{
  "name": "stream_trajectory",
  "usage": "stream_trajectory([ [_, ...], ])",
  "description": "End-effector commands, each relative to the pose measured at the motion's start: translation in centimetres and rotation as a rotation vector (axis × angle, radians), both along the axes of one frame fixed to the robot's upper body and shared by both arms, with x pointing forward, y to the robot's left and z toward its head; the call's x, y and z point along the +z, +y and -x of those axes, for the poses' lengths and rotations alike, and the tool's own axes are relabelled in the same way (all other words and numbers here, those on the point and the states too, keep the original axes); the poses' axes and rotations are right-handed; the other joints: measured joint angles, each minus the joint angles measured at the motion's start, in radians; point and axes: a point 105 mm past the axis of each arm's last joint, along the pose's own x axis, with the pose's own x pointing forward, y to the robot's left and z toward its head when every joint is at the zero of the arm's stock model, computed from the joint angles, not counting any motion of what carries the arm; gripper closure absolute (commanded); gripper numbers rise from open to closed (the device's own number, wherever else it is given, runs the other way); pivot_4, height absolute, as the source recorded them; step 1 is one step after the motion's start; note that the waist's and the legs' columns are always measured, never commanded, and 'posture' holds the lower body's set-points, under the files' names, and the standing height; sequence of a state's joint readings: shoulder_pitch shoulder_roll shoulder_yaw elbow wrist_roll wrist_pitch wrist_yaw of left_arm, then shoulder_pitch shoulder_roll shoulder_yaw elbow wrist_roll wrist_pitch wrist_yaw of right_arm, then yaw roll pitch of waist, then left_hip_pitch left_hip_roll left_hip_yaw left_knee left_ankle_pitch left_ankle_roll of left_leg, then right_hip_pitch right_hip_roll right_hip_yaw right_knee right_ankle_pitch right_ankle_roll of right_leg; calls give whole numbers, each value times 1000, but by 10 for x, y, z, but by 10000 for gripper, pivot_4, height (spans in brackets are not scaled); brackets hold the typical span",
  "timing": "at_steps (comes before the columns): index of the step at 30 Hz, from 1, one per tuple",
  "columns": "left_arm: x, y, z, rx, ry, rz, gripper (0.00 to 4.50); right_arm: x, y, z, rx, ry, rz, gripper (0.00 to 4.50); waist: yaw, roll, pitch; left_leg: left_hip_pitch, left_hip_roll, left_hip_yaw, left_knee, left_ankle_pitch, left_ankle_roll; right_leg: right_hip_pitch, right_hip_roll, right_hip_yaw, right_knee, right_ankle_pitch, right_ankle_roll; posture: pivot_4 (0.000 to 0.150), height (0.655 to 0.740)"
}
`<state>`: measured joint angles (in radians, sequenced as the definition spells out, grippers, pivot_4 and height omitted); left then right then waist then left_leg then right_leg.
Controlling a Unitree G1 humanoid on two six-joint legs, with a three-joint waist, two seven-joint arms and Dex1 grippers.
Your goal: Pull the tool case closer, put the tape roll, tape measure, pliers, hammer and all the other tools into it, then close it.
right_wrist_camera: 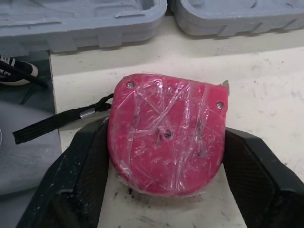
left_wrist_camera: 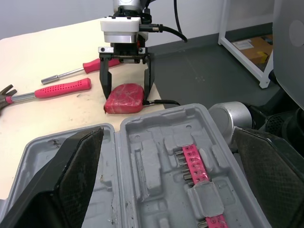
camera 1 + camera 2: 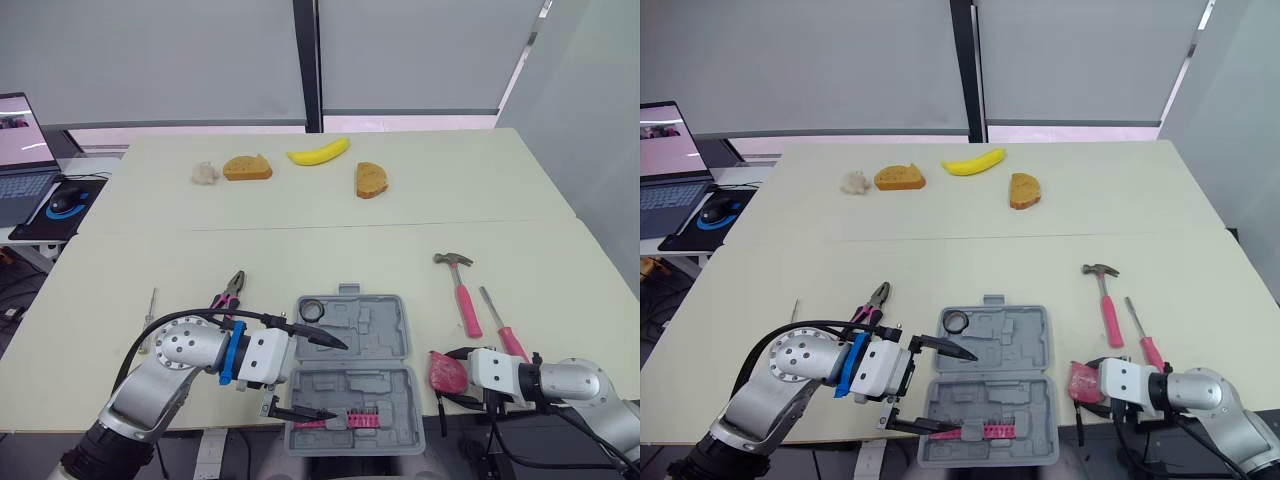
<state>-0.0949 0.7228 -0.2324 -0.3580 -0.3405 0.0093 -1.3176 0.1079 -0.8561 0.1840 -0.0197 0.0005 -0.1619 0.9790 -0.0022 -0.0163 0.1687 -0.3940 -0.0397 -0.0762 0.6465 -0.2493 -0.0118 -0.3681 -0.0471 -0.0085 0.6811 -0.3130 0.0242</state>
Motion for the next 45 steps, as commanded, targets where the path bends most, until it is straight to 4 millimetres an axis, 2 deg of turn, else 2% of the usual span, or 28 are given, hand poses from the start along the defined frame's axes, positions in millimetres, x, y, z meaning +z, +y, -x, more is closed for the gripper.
stream_trajectory([
  [1, 4, -2, -1, -4, -31, 16, 0, 3, 1, -1, 18, -22, 8, 13566, 0, 0, 0, 0, 0, 0, 0, 0, 0, 0, 0, 0, 0, 0, 0, 1500, 7400],
  [6, 5, 13, -12, 102, -24, 11, 0, 22, -7, -2, -12, -49, 48, 13566, 1, 1, 0, 0, 0, 0, 0, 0, 0, 0, 0, 0, 0, 0, 0, 1500, 7400],
  [9, 5, 27, -24, 205, -6, -17, 0, 44, -3, -4, 8, -48, 121, 13566, -2, 2, -1, 0, 0, 0, 0, 0, 0, 0, 0, 0, 1, 0, 0, 1500, 7400],
  [15, 12, 36, -45, 347, -17, -22, 0, 86, 31, -21, 70, -37, 188, 13567, -3, 2, -1, 1, 1, -2, 0, 0, 0, 0, 1, -1, 1, 0, 0, 1500, 7400],
  [22, 12, 44, -55, 433, -19, -32, 0, 110, 80, -56, 205, -24, 264, 13567, -8, 1, -1, -1, 0, -1, 0, 0, 0, -2, 0, 0, 0, 0, 0, 1500, 7400],
  [25, 8, 43, -53, 424, -10, -57, 0, 110, 97, -68, 248, -21, 277, 13567, -7, 1, -1, -3, 0, -1, 0, 0, 0, -4, 0, -1, 0, 0, 0, 1500, 7400],
  [28, 4, 41, -53, 422, -13, -57, 0, 102, 103, -76, 301, -21, 314, 13567, -1, 1, -1, -4, -1, -1, 0, 0, 0, -5, -2, -1, 0, 0, 0, 1500, 7400],
  [39, -3, 34, -51, 422, -35, -53, 0, 70, 106, -99, 347, -8, 409, 13567, -7, 1, -1, -4, -2, 0, 1, 1, -1, -6, -4, -1, 1, 1, 0, 1500, 7400],
  [45, -3, 32, -52, 418, -47, -54, 0, 66, 109, -107, 358, -39, 430, 13567, -7, 1, -1, -4, -2, 0, 1, 1, -1, -6, -4, -1, 2, 1, 0, 1500, 7400],
])
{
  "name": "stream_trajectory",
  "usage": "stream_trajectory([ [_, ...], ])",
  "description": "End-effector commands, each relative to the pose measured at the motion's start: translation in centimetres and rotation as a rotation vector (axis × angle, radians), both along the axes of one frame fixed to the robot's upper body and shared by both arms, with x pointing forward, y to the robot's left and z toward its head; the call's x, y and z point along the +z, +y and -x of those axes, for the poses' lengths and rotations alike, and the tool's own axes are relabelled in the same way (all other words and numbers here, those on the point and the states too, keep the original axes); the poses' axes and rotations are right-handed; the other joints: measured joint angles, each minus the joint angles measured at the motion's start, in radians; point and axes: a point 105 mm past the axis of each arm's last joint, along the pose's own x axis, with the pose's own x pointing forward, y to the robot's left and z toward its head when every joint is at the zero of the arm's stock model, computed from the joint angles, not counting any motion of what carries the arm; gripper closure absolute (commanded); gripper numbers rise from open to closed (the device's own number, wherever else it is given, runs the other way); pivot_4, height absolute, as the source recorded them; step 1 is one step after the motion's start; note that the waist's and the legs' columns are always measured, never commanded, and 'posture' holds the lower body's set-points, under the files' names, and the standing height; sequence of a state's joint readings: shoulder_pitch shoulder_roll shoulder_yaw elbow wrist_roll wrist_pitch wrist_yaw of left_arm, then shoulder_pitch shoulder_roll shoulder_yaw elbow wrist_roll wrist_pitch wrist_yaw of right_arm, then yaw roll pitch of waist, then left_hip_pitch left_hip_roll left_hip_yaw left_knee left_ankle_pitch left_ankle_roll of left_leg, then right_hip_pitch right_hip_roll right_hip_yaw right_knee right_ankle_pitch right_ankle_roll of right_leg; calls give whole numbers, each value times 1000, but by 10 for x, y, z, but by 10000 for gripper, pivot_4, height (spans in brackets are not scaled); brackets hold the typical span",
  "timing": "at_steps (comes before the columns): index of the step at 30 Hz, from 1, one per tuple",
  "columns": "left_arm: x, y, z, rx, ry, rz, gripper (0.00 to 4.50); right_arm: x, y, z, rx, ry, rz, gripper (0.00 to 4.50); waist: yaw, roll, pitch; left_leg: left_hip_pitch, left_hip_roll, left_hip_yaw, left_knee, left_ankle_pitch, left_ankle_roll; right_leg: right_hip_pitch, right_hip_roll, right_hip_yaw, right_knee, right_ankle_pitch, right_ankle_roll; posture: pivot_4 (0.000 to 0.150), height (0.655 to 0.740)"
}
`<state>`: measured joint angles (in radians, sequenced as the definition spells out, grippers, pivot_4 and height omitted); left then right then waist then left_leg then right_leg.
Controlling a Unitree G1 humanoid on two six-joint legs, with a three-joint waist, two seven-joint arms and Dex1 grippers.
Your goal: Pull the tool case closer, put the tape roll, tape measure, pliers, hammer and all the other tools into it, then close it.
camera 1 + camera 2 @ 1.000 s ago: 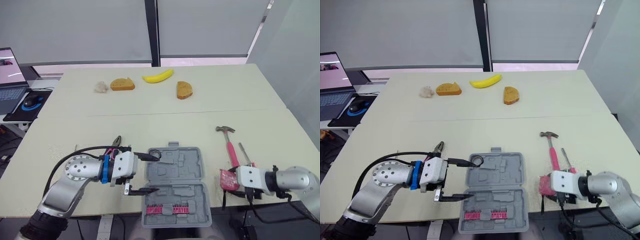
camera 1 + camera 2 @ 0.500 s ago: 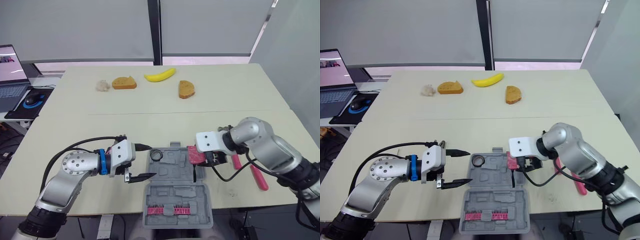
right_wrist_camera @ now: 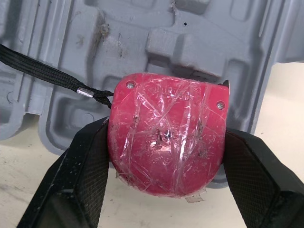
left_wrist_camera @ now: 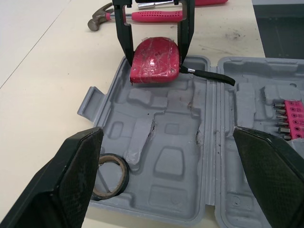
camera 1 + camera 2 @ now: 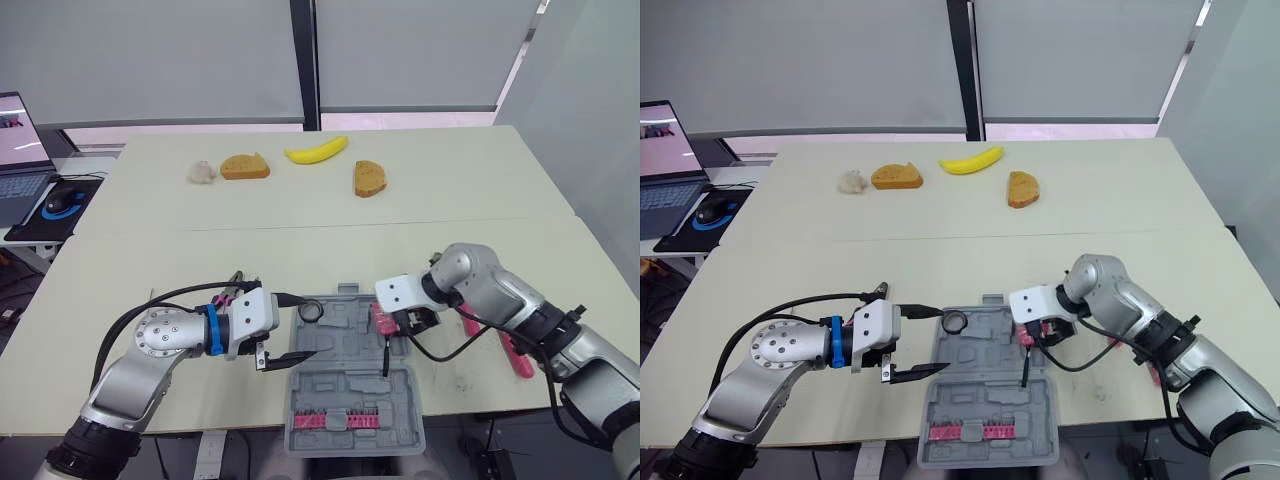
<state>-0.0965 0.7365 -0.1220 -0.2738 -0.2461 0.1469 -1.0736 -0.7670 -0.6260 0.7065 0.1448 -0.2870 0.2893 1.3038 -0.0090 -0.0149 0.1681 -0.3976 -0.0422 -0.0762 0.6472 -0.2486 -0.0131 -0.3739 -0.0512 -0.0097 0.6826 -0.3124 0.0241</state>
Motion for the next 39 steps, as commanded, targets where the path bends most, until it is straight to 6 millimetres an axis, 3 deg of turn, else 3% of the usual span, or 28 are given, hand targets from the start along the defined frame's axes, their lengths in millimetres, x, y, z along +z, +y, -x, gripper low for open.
stream_trajectory([
  [1, 4, -6, 1, -20, -31, 10, 0, 11, 5, -10, 27, -66, -3, 13567, 0, 0, 0, 0, 0, 0, 0, 0, 0, 0, 0, 0, 0, 0, 0, 1500, 7400],
  [17, 6, -15, 0, -44, -46, 21, 0, 13, 12, -23, 2, -91, -31, 13568, -1, 0, 0, 0, 0, 0, 0, 0, 0, 0, 0, 0, 0, 0, 0, 1500, 7400],
  [21, 4, -16, 2, -51, -42, 21, 0, 19, 10, -23, 8, -101, -41, 859, -1, 0, 0, 0, 0, 0, 0, 0, 0, 0, 0, 0, 0, 0, 0, 1500, 7400],
  [22, 3, -16, 2, -52, -40, 23, 0, 21, 10, -22, 11, -104, -46, 327, -1, 0, 0, 0, 0, 0, 0, 0, 0, 0, 0, 0, 0, 0, 0, 1500, 7400],
  [32, 2, -18, 5, -49, -37, 36, 0, 53, 12, -8, 35, -113, -175, 327, 0, 0, 0, 0, 0, 0, 0, 0, 0, 0, 0, 0, 0, 0, 0, 1500, 7400],
  [36, 3, -17, 5, -45, -38, 40, 0, 56, 11, 0, 34, -86, -239, 327, 1, 0, 0, 0, 0, 0, 0, 0, 0, 0, 0, 0, 0, 0, 0, 1500, 7400],
  [39, 3, -18, 4, -50, -38, 43, 0, 55, 10, 0, 17, -84, -255, 5894, 0, 0, 0, 0, 0, 0, 0, 0, 0, 0, 0, 0, 0, 0, 0, 1500, 7400],
])
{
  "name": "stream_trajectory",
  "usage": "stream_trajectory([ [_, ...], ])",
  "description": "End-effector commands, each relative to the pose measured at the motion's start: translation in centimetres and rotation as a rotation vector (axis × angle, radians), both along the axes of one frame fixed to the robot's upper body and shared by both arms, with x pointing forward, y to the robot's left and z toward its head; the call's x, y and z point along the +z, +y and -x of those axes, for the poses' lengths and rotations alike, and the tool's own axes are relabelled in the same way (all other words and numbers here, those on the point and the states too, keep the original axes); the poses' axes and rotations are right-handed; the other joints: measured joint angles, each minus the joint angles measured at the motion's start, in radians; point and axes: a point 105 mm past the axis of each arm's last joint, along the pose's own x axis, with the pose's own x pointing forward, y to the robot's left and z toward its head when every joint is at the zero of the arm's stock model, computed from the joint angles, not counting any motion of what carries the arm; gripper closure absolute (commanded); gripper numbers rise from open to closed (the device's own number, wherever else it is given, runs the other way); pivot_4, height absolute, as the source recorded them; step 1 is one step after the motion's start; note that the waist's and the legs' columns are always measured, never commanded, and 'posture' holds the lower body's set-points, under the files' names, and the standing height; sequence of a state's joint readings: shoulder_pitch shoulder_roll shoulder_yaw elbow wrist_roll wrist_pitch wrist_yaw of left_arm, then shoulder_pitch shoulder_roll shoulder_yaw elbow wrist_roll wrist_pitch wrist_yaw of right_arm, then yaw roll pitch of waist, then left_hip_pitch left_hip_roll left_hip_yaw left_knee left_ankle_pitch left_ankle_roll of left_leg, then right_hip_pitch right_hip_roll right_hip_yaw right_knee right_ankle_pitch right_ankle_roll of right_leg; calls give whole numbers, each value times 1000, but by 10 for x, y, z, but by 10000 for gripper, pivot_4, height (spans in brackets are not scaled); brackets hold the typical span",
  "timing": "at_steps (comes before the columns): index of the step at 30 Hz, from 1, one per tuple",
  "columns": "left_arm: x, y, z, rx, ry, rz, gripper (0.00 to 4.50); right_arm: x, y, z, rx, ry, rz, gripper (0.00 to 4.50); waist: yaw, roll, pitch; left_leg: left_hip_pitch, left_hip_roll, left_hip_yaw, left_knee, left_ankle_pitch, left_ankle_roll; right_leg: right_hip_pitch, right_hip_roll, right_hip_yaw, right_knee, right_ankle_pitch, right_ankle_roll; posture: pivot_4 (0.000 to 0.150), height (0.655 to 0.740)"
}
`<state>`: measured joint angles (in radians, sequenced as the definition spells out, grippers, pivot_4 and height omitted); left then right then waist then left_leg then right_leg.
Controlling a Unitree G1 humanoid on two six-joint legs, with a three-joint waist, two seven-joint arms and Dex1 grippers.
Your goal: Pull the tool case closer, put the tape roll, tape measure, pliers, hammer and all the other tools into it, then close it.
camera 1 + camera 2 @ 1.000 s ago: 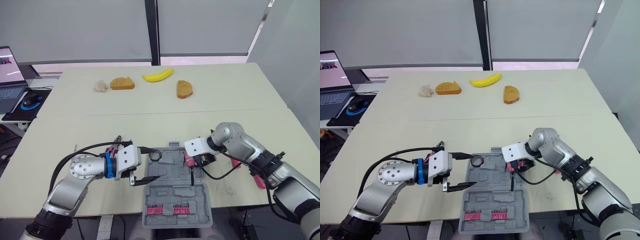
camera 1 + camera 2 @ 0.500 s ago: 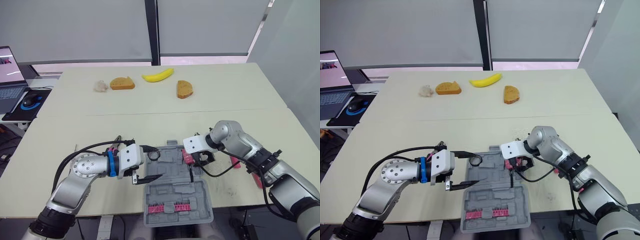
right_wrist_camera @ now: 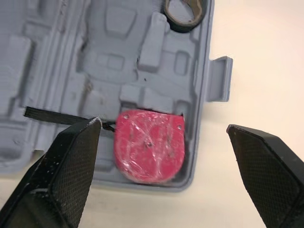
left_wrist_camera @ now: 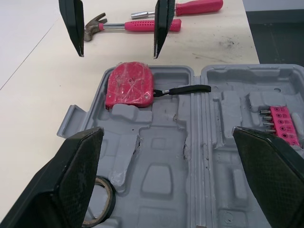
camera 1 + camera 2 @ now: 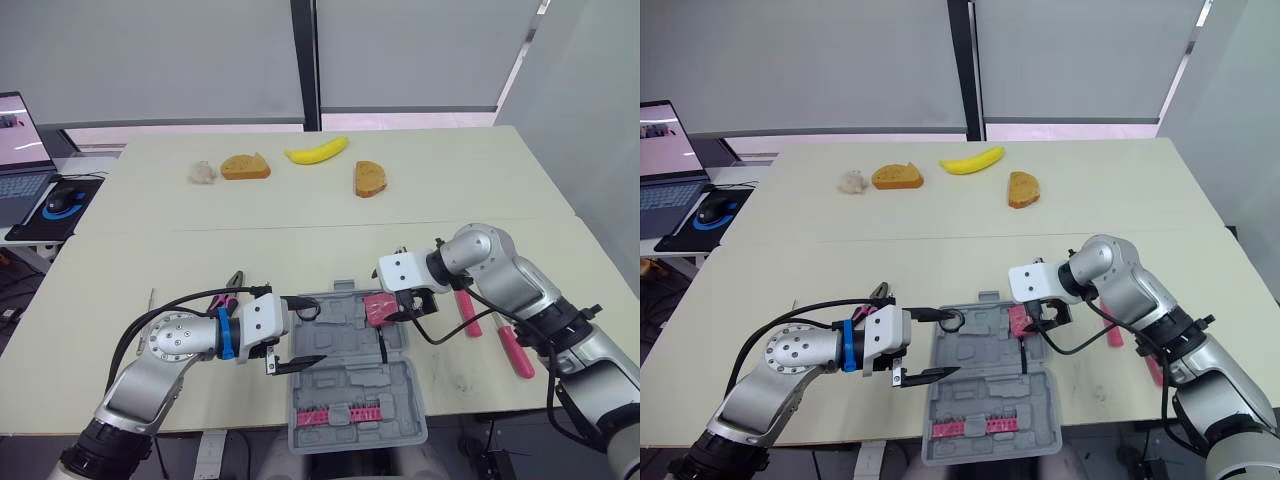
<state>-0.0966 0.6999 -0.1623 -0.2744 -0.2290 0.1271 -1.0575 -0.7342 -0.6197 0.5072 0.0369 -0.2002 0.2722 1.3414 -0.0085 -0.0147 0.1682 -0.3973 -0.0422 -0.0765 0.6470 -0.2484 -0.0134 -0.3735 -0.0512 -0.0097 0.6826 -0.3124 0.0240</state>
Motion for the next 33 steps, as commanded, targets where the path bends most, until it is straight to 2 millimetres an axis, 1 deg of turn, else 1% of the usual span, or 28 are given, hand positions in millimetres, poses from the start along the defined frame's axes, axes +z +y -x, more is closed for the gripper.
stream_trajectory([
  [1, 9, -6, 1, -26, -36, 20, 0, 10, 1, 0, -9, -26, -45, 9150, 0, 0, 0, 0, 0, 0, 0, 0, 0, 0, 0, 0, 0, 0, 0, 1500, 7400],
  [2, 9, -6, 1, -26, -36, 21, 0, 10, 0, 0, -13, -25, -46, 12696, 0, 0, 0, 0, 0, 0, 0, 0, 0, 0, 0, 0, 0, 0, 0, 1500, 7400],
  [5, 10, -6, -1, -30, -39, 20, 0, 9, -1, -1, -26, -25, -48, 21347, 0, 0, 0, 0, 0, 0, 0, 0, 0, 0, 0, 0, 0, 0, 0, 1500, 7400],
  [7, 10, -6, -1, -31, -40, 19, 0, 8, -1, -1, -32, -23, -48, 26027, 0, 0, 0, 0, 0, 0, 0, 0, 0, 0, 0, 0, 0, 0, 0, 1500, 7400],
  [8, 10, -6, -1, -31, -40, 19, 0, 8, -1, -1, -36, -22, -49, 27689, 0, 0, 0, 0, 0, 0, 0, 0, 0, 0, 0, 0, 0, 0, 0, 1500, 7400],
  [12, 10, -6, -1, -33, -43, 18, 0, 5, -2, 0, -47, -20, -65, 27689, 0, 0, 0, 0, 0, 0, 0, 0, 0, 0, 0, 0, 0, 0, 0, 1500, 7400],
  [14, 10, -5, -2, -32, -44, 18, 0, -1, -4, 0, -53, -17, -77, 27689, 0, 0, 0, 0, 0, 0, 0, 0, 0, 0, 0, 0, 0, 0, 0, 1500, 7400],
  [17, 10, -6, -3, -33, -47, 18, 0, -12, -9, -5, -78, -20, -91, 27689, 0, 0, 0, 0, 0, 0, 0, 0, 0, 0, 0, 0, 0, 0, 0, 1500, 7400],
  [19, 10, -6, -3, -34, -48, 18, 0, -15, -11, -8, -97, -20, -102, 27689, 0, 0, 0, 0, 0, 0, 0, 0, 0, 0, 0, 0, 0, 0, 0, 1500, 7400],
  [23, 10, -7, -3, -39, -48, 19, 0, -28, -16, -11, -131, 17, -90, 27689, -1, 0, 0, 0, 0, 0, 0, 0, 0, 0, 0, 0, 0, 0, 0, 1500, 7400],
  [29, 9, -8, -3, -47, -51, 19, 0, -57, -28, -16, -195, 98, -16, 27689, -1, 0, 0, 2, 0, 0, 0, 0, 0, 2, 0, 0, 0, 0, 0, 1500, 7400],
  [33, 9, -9, -3, -49, -52, 18, 0, -68, -32, -17, -236, 176, -2, 27689, 0, -1, -1, 5, 0, 0, 0, 0, 0, 5, 0, 0, 0, 0, 0, 1500, 7400],
])
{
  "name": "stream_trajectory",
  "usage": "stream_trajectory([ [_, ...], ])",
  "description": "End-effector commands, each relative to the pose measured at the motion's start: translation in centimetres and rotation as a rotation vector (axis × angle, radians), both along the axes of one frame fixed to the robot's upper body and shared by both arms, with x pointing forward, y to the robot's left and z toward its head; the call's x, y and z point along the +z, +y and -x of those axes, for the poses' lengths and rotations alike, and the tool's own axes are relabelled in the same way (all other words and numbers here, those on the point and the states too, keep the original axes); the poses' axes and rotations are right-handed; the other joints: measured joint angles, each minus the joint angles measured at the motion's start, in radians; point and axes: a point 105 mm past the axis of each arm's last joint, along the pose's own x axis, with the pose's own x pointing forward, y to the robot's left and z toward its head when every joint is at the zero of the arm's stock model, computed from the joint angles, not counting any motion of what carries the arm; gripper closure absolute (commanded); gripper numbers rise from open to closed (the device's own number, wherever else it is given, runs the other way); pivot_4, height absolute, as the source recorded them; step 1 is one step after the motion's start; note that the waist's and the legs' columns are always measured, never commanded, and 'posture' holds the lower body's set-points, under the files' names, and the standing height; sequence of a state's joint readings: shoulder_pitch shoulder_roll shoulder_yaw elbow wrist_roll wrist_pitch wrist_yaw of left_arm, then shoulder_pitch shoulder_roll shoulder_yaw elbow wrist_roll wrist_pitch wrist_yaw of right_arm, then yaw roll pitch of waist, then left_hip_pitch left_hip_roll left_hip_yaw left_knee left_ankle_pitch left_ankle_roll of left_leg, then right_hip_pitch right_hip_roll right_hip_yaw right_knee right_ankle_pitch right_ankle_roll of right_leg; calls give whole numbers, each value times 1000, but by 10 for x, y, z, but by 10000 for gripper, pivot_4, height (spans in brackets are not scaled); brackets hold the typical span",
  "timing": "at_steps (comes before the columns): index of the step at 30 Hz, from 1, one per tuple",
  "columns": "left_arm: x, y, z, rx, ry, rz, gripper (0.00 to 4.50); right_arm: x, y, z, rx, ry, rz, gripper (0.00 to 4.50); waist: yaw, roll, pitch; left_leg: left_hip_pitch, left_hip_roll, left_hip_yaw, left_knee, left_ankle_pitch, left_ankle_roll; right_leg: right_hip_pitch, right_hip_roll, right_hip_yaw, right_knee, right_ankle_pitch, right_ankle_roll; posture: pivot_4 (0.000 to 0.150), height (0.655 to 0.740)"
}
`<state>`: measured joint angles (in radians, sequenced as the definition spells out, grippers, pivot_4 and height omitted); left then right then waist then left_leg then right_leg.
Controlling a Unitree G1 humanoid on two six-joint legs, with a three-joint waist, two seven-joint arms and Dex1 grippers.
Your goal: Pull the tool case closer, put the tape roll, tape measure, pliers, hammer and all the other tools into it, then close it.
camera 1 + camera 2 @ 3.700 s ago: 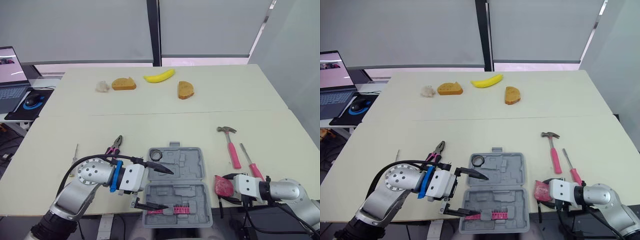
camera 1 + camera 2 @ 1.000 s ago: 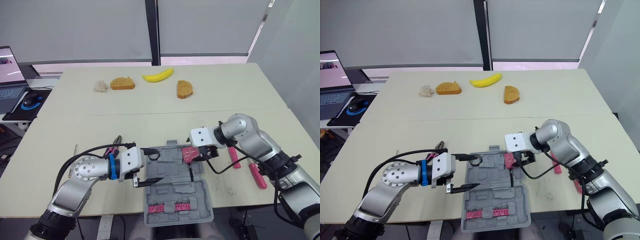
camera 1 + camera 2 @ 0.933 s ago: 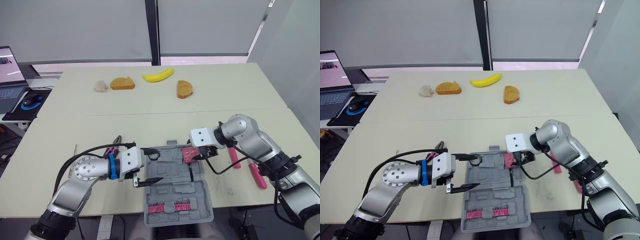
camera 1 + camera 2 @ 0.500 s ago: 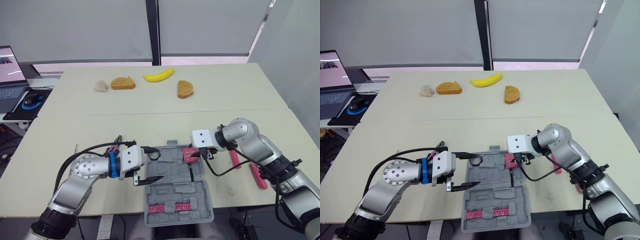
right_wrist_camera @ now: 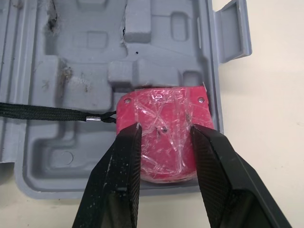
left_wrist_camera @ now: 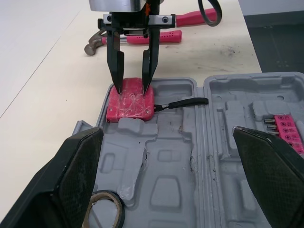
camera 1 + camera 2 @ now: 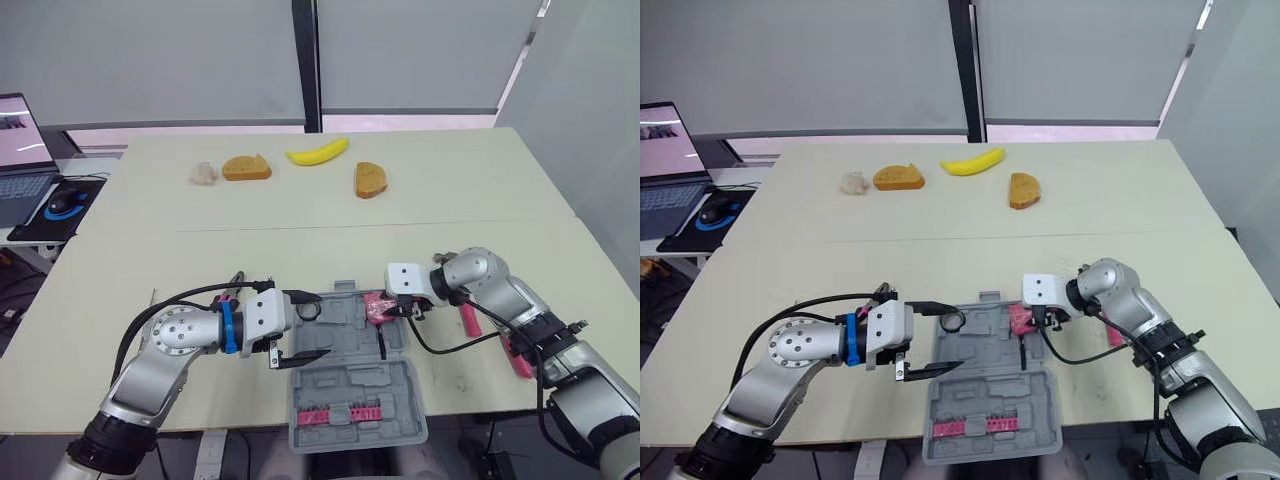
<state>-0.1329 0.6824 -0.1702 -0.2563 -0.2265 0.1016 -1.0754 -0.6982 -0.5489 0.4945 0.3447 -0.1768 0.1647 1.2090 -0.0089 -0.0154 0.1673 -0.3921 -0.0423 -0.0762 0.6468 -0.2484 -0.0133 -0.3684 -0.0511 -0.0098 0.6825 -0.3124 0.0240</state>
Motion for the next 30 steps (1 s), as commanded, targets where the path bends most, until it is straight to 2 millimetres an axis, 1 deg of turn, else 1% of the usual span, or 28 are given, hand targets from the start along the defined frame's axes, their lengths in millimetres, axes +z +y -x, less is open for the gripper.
stream_trajectory([
  [1, 4, -3, 0, -16, -21, 4, 0, -25, -17, 2, -57, 101, 76, 27689, 1, 0, 0, 0, 0, 0, 0, 0, 0, 0, 0, 0, 0, 0, 0, 1500, 7400],
  [3, 4, -3, 0, -16, -22, 4, 0, -29, -21, 1, -67, 118, 88, 27689, 2, 0, -1, 1, 0, 0, 0, 0, 0, 1, 0, 0, 0, 0, 0, 1500, 7400],
  [7, 5, -3, 0, -13, -24, 3, 0, -39, -25, 6, -61, 163, 104, 27689, 7, -1, -4, 1, 0, 0, 0, 0, 0, 2, 0, 0, 0, 0, 0, 1500, 7400],
  [9, 6, -2, 0, -9, -25, 3, 0, -41, -21, 8, -46, 169, 98, 27689, 7, -1, -5, 3, 0, 0, 0, 0, 0, 3, 0, 0, 0, 0, 0, 1500, 7400],
  [13, 7, -1, -1, -4, -25, 4, 0, -39, -15, 5, -48, 154, 72, 27689, 6, -1, -5, 13, 0, 0, -2, 0, 0, 12, 0, 0, -2, 0, 0, 1500, 7400],
  [17, 7, -1, -2, 0, -23, 7, 0, -42, -19, 7, -61, 171, 76, 27689, 6, 0, -5, 13, 0, -1, -2, 0, 0, 12, 0, 0, -2, 0, 0, 1500, 7400],
  [21, 9, 0, -4, 4, -23, 13, 0, -43, -15, 7, -53, 160, 66, 27689, 7, 0, -5, 13, 0, -1, -2, 0, 0, 13, 0, 0, -2, 0, 0, 1500, 7400],
  [24, 11, 2, -5, 3, -24, 7, 0, -42, -11, 0, -86, 109, 36, 27689, 6, 0, -5, 13, 0, -1, -2, 0, 0, 13, 0, 0, -2, 0, 0, 1500, 7400],
  [30, 14, 7, -8, 3, -30, -11, 0, -39, -6, -2, -128, 54, -20, 27689, 8, 0, -5, 13, 0, -1, -2, 0, 0, 12, 0, 0, -2, 0, 0, 1500, 7400],
])
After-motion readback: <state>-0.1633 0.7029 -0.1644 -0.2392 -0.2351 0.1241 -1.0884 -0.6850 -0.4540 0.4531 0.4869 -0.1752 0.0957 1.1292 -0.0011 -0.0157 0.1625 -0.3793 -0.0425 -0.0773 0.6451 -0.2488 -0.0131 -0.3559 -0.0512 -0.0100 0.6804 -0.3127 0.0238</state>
